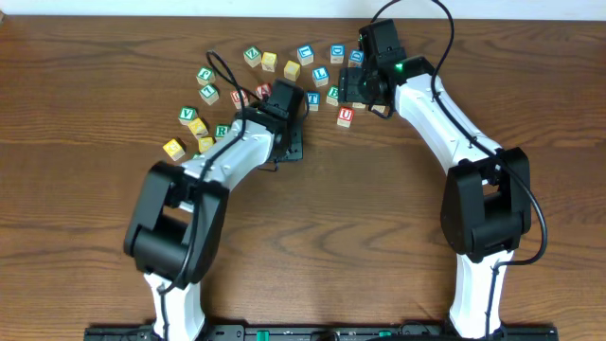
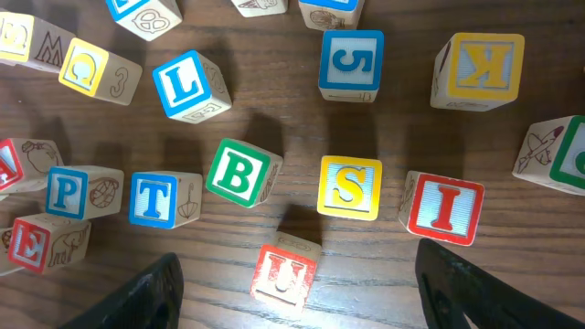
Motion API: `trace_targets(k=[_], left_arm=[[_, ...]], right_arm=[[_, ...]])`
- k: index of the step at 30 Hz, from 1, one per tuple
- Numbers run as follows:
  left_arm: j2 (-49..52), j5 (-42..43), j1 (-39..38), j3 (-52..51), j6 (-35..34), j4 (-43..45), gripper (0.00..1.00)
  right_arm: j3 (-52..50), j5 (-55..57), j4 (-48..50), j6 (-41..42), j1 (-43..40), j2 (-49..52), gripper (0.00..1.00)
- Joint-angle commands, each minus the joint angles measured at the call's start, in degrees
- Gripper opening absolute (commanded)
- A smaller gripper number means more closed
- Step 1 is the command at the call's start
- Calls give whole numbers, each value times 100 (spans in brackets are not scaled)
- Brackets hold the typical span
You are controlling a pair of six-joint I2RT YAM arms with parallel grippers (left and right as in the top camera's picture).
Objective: Spell out NEURIPS
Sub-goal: 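Lift green N block and carry it toward the table center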
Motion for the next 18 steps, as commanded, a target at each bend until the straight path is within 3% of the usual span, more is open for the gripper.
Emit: trace_targets(k=[1, 18], left_arm=[[238, -107, 7, -33, 76, -22, 30], [236, 37, 4, -33, 125, 85, 30]], right_arm=[[101, -33, -22, -68, -2, -197, 76], [101, -33, -26, -68, -2, -197, 77]])
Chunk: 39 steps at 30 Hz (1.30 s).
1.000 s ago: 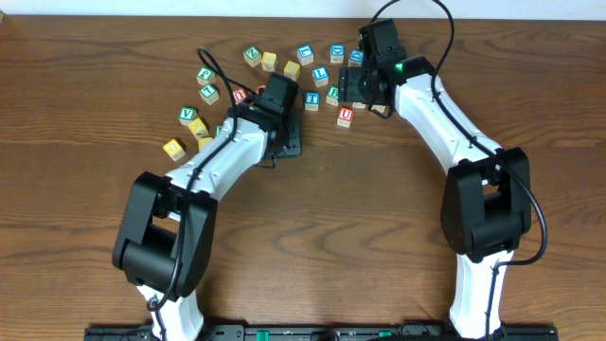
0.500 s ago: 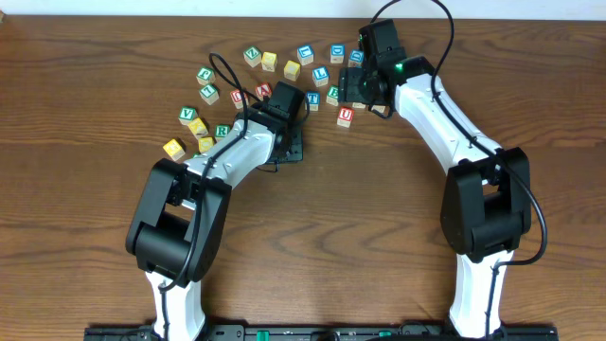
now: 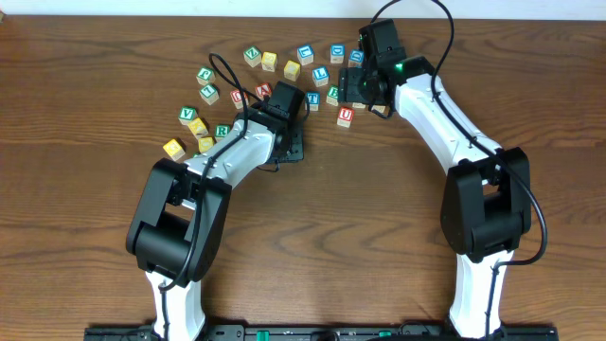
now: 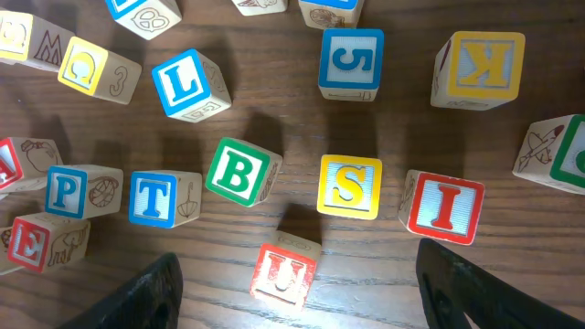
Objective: Spell out NEURIPS
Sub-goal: 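Lift green N block and carry it toward the table center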
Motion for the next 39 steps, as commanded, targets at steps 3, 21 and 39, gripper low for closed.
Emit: trace_targets(k=[3, 21, 39], left_arm=[[72, -13, -13, -33, 197, 46, 30], [72, -79, -28, -35, 317, 61, 30], [61, -76, -26, 28, 319, 76, 61]], right_arm=[[101, -33, -22, -68, -2, -197, 77], [101, -33, -70, -68, -2, -197, 77], [101, -33, -103, -68, -2, -197, 77]])
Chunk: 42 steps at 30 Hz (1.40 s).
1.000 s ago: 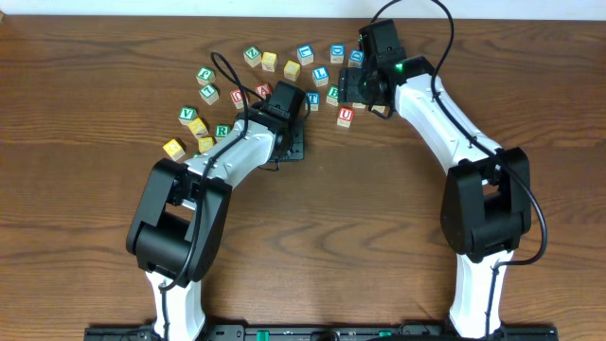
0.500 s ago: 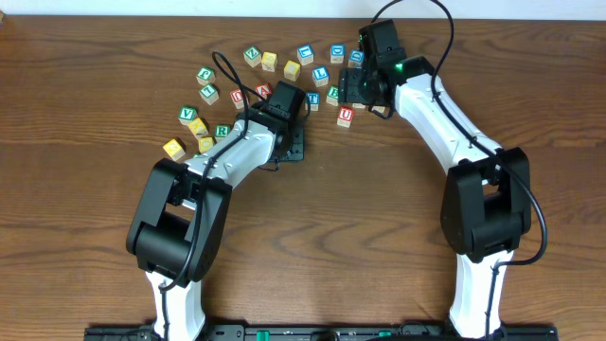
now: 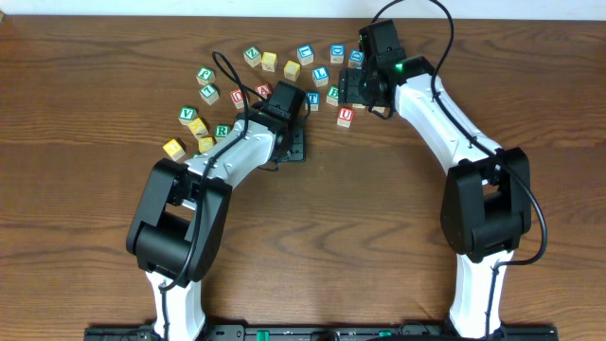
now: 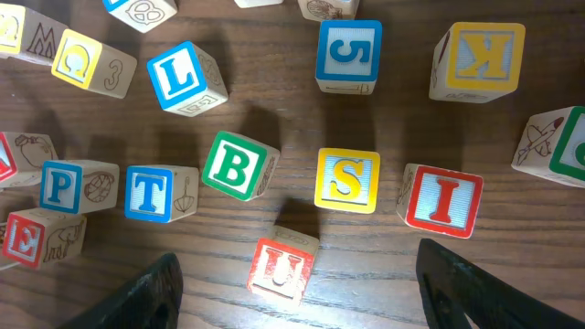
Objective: Spell out NEURIPS
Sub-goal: 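Lift green N block and carry it toward the table center, then place green N block on the open table and release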
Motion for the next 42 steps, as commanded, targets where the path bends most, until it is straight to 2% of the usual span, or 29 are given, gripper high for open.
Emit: trace_targets(k=[1, 8, 16, 19, 23, 31, 35, 38, 42], left_arm=[[46, -72, -7, 68, 55, -44, 61], [-485, -72, 103, 339, 365, -286, 62], [-1661, -72, 474, 345, 424, -420, 62], [-2057, -72, 678, 345, 424, -581, 62], [-2437, -72, 1029, 345, 444, -935, 62], [-2616, -72, 1777, 345, 485, -1633, 62], [-2616, -72, 1926, 345, 640, -1685, 66], [-2616, -70, 2020, 398, 675, -1683, 69], [-2612, -70, 2177, 815, 728, -1801, 70]], right_arm=[[101, -33, -31, -68, -2, -197, 77], [101, -33, -50, -68, -2, -197, 77], [101, -33, -46, -68, -2, -197, 80], [101, -33, -24, -70, -2, -197, 86], [101, -35, 28, -72, -2, -197, 99], [101, -33, -72, -66, -2, -197, 99], [155, -348, -184, -31, -7, -212, 94], [542, -398, -616, -59, -7, -212, 93], [1574, -170, -1484, -201, -7, -212, 90]])
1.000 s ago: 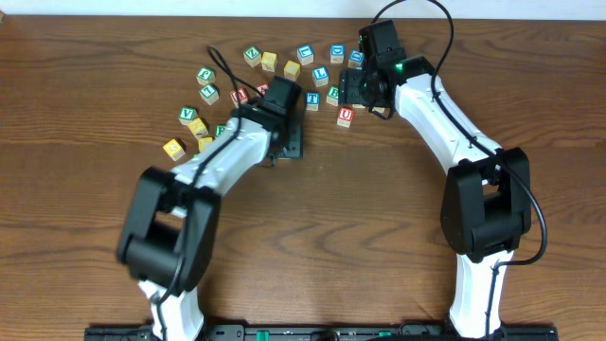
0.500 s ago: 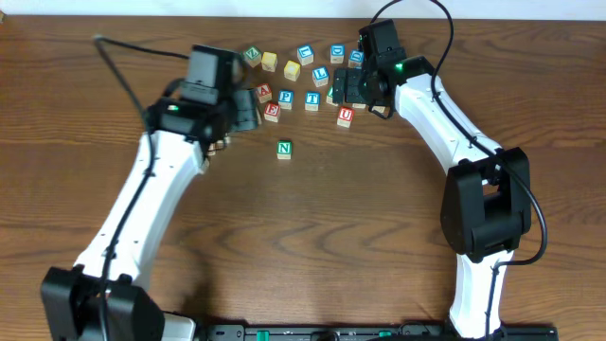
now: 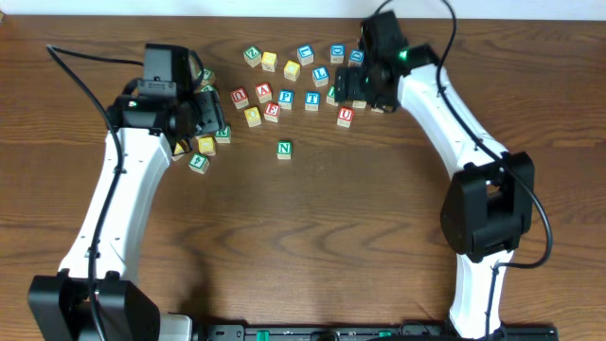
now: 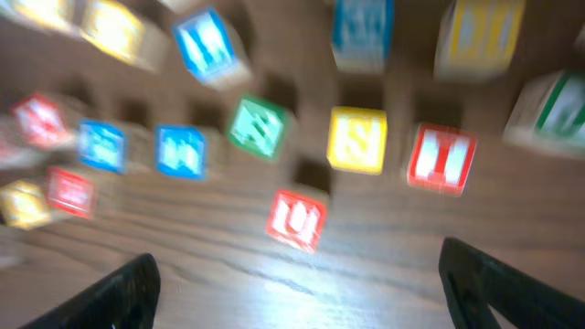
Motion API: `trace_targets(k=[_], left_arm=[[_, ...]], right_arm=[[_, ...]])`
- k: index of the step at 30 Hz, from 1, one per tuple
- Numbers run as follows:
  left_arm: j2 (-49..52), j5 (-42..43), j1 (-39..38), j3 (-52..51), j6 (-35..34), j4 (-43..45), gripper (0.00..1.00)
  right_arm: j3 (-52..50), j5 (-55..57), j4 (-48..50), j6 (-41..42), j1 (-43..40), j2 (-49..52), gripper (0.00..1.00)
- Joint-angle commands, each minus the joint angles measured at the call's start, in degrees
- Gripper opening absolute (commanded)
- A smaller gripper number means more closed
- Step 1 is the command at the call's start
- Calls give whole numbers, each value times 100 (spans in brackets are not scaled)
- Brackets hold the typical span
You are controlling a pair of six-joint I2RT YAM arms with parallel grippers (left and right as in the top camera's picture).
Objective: Spell out NEURIPS
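A green N block [image 3: 284, 149] lies alone on the wood, below the scattered letter blocks. My left gripper [image 3: 210, 112] hovers over the left cluster near a green block [image 3: 198, 162]; its fingers look spread and hold nothing. My right gripper [image 4: 302, 292] is open above the red U block [image 4: 297, 219], its fingers far apart. The right wrist view is blurred. Behind the U sit the yellow S [image 4: 356, 139], red I [image 4: 441, 158], green B [image 4: 259, 126], blue T [image 4: 180, 151], blue P [image 4: 102, 146] and red E [image 4: 70, 190].
More blocks spread along the back of the table: a red A [image 3: 263, 93], another red U [image 3: 239, 96], a yellow block [image 3: 253, 116], a blue L [image 3: 320, 73] and several others. The table's far edge [image 3: 284, 16] runs just behind them.
My left arm has swung from the table's middle to the left cluster. The green N block now lies bare where that gripper was. The right wrist view has shifted and blurred; the blocks there keep their places.
At all three earlier moments my left gripper stayed low at the middle of the table and my right gripper hung open over the red U. Now the left gripper is over the left cluster, and the N lies alone at its former spot.
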Motion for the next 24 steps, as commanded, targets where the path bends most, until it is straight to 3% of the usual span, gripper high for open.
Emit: trace_targets(k=[1, 8, 24], left_arm=[[-85, -70, 164, 629, 179, -144, 70], [-83, -70, 247, 1567, 238, -372, 70], [9, -72, 245, 1523, 236, -382, 70]], right_arm=[[1045, 160, -498, -140, -7, -212, 89], [1626, 162, -822, -153, -2, -212, 85], [1508, 612, -704, 85, 234, -175, 76]])
